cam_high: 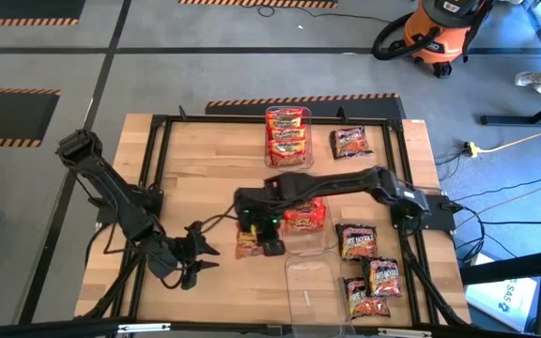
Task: Sort Maruchan noodles
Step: Put the orange noodle pack into the middle transparent bin
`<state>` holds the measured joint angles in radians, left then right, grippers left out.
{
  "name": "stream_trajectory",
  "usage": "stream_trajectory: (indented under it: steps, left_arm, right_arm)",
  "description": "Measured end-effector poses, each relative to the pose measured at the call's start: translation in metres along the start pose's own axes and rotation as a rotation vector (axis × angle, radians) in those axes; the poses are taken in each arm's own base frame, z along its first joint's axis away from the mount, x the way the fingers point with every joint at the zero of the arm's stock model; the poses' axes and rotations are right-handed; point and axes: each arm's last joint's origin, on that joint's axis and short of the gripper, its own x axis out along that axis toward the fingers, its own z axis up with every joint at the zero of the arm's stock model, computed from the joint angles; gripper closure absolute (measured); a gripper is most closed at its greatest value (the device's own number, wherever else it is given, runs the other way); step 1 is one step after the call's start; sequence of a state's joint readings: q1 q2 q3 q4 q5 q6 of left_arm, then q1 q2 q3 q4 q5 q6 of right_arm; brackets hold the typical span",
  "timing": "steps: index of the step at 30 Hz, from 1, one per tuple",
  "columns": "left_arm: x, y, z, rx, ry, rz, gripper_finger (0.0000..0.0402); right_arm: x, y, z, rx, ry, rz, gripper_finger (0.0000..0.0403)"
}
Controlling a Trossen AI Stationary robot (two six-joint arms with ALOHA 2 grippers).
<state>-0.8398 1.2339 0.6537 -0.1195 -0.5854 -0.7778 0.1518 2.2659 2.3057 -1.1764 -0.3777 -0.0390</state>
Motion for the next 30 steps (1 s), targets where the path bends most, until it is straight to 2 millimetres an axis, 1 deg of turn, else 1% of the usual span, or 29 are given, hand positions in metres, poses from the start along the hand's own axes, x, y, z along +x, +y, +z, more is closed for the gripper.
stream_trajectory:
  steps: [3,7,9,11,15,19,21,24,26,30]
  left_arm:
    - [0.0,0.0,0.0,0.002,-0.01,0.01,0.026]
    - [0.001,0.003,0.003,-0.003,-0.039,0.044,0.026]
    - [0.002,0.004,0.004,-0.007,-0.044,0.053,0.026]
    - [0.002,0.005,0.004,-0.009,-0.049,0.06,0.026]
    - [0.004,0.006,0.005,-0.011,-0.063,0.081,0.026]
    - [0.006,0.009,0.008,-0.021,-0.073,0.096,0.026]
    - [0.007,0.01,0.009,-0.027,-0.075,0.105,0.026]
    - [0.009,0.014,0.012,-0.038,-0.082,0.122,0.026]
    - [0.011,0.016,0.014,-0.047,-0.087,0.132,0.026]
    - [0.013,0.02,0.017,-0.06,-0.093,0.15,0.026]
  right_arm:
    - [-0.016,0.021,-0.007,-0.017,0.018,-0.025,0.0286]
    - [-0.03,0.045,-0.017,-0.043,0.032,-0.108,0.0285]
    - [-0.037,0.053,-0.025,-0.042,0.035,-0.14,0.0285]
    - [-0.04,0.059,-0.037,-0.025,0.059,-0.173,0.0285]
    - [-0.037,0.058,-0.07,0.039,0.076,-0.235,0.0284]
    - [-0.047,0.057,-0.105,0.091,-0.011,-0.271,0.0284]
    - [-0.053,0.056,-0.123,0.103,-0.05,-0.318,0.0284]
    - [-0.054,0.053,-0.146,0.107,-0.067,-0.373,0.0284]
    - [-0.051,0.051,-0.158,0.103,-0.061,-0.378,0.0284]
    - [-0.035,0.045,-0.172,0.103,-0.018,-0.37,0.0284]
